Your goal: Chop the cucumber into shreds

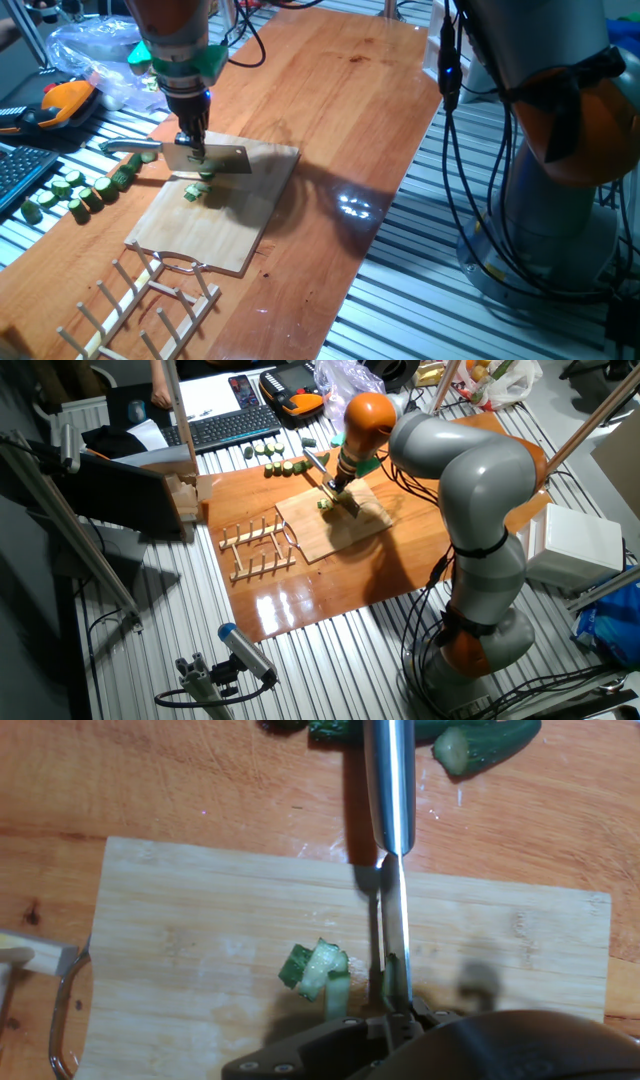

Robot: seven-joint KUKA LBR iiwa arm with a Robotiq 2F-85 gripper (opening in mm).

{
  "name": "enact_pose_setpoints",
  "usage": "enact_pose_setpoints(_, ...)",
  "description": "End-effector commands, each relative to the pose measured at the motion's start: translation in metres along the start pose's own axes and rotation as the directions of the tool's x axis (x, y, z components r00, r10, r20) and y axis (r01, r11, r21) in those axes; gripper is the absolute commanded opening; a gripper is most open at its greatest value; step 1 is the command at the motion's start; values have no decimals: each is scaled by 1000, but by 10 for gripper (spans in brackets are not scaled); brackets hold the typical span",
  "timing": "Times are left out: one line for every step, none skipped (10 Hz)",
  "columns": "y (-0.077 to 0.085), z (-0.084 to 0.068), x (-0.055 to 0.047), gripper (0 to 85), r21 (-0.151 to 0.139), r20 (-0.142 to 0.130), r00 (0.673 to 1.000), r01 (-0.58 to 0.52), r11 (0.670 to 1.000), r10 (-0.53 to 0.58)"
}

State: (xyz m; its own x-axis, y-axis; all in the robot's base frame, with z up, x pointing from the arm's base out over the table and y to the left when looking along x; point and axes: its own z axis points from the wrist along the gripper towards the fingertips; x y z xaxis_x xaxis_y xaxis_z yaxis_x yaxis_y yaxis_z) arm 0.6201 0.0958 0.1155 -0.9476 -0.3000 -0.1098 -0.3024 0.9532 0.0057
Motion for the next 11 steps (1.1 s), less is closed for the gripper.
enact_pose_setpoints(0, 1, 0, 0, 0, 0, 1000, 0, 1000, 0)
enact_pose_setpoints(-1, 3, 1, 0, 1, 1, 1000, -1, 1000, 1)
enact_pose_setpoints(-1, 5, 1, 0, 0, 5, 1000, -2, 1000, 2)
enact_pose_setpoints(-1, 8, 2, 0, -2, 7, 1000, 0, 1000, 0)
enact_pose_setpoints(-1, 13, 5, 0, -5, 14, 1000, 1, 1000, -1)
enact_pose_setpoints(-1, 19, 8, 0, -4, 27, 1000, 0, 1000, 0)
enact_pose_setpoints(-1, 24, 11, 0, -4, 37, 999, 0, 1000, 0)
enact_pose_setpoints(-2, 27, 12, 0, -12, 44, 999, -1, 1000, 2)
enact_pose_setpoints(0, 24, 11, 0, -18, 38, 999, -6, 1000, 7)
enact_pose_setpoints(2, 17, 11, 0, -19, 26, 1000, -15, 1000, 15)
enact_pose_setpoints(4, 9, 9, 0, -17, 11, 1000, -22, 1000, 22)
